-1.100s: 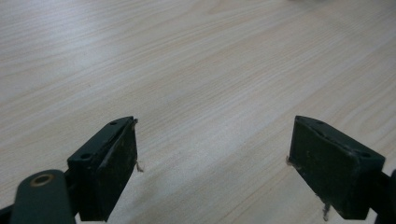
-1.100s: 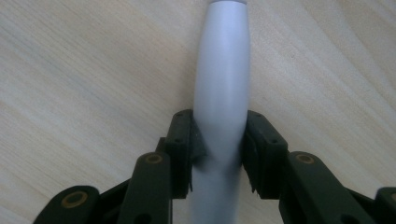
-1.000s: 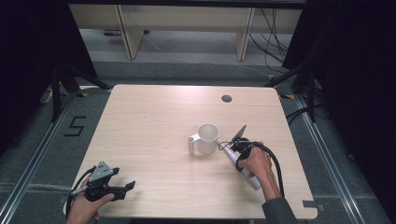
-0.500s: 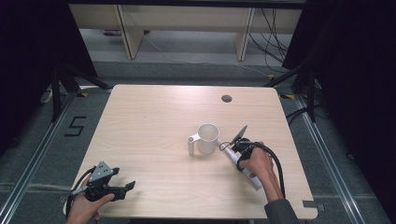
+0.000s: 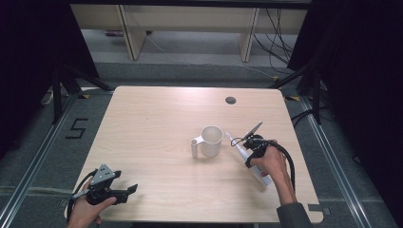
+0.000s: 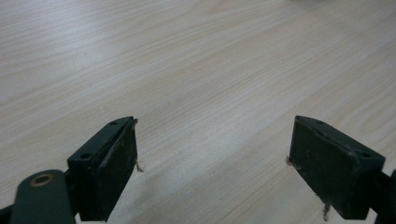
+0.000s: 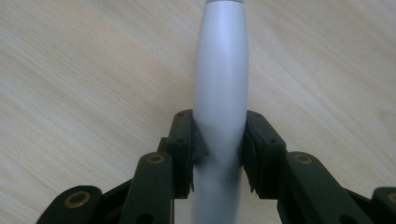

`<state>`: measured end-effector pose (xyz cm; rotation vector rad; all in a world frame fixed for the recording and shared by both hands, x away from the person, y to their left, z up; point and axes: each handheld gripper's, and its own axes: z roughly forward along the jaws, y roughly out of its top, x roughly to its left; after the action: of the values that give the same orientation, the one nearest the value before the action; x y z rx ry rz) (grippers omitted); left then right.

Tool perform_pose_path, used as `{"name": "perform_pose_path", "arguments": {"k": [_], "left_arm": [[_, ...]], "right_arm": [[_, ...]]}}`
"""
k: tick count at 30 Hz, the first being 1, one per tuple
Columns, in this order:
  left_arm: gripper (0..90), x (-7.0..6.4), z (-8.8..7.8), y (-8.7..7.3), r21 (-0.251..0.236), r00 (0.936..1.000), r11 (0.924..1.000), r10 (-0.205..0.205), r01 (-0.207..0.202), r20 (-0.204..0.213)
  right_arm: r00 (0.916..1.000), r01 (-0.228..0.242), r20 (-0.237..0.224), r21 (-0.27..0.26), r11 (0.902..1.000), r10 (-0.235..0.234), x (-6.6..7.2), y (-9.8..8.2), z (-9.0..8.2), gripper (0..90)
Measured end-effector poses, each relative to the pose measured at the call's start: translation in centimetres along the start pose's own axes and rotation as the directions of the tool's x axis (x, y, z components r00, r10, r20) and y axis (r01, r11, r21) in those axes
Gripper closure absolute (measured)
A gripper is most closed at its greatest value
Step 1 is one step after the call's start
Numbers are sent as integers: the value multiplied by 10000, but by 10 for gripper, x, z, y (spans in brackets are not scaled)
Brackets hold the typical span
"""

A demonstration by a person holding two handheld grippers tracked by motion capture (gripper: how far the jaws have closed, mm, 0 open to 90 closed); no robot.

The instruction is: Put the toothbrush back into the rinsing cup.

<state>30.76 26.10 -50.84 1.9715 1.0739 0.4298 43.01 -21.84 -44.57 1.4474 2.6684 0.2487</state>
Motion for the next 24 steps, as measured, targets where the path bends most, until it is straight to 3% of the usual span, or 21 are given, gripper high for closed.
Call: {"name": "perform_pose_path", "arguments": {"k": [1,2,3,6,9,11,13,16,20,24], "left_arm": [[148,0,0,0,52,10000,10000,14,-15,41],[148,0,0,0,72,10000,10000,-42,42,40],[148,1,0,0,97,10000,10000,17,-17,57],[148,1,0,0,86,10000,10000,18,-18,59],[148,1,0,0,78,10000,10000,-37,37,42],[148,1,0,0,83,10000,10000,-32,32,38],[148,1,0,0,77,10000,10000,-36,36,51],[148,1,0,0,91,10000,9999,-61,60,36],[148,1,0,0,64,10000,10000,-68,68,-13],[148,1,0,0,83,10000,9999,-99,99,-8]], "right_arm": [[9996,281,-45,-82,9996,-281,-3,0,-2,668],[9999,138,57,-385,9992,-136,-4,-1,-5,668],[10000,-43,48,-343,9994,45,-4,0,-8,668],[9999,103,109,-910,9958,-93,-9,-1,-15,669],[10000,-21,8,-684,9977,22,-10,-2,-19,668],[9999,122,-103,-907,9958,-132,-12,-3,-21,668],[10000,-44,-77,-948,9955,37,-13,-3,-23,669],[9998,-193,-73,-1317,9911,185,-13,-3,-29,668],[9996,202,247,-2122,9770,-153,-18,-2,-38,668],[9999,133,34,-2601,9655,-129,-16,-1,-45,668]]}}
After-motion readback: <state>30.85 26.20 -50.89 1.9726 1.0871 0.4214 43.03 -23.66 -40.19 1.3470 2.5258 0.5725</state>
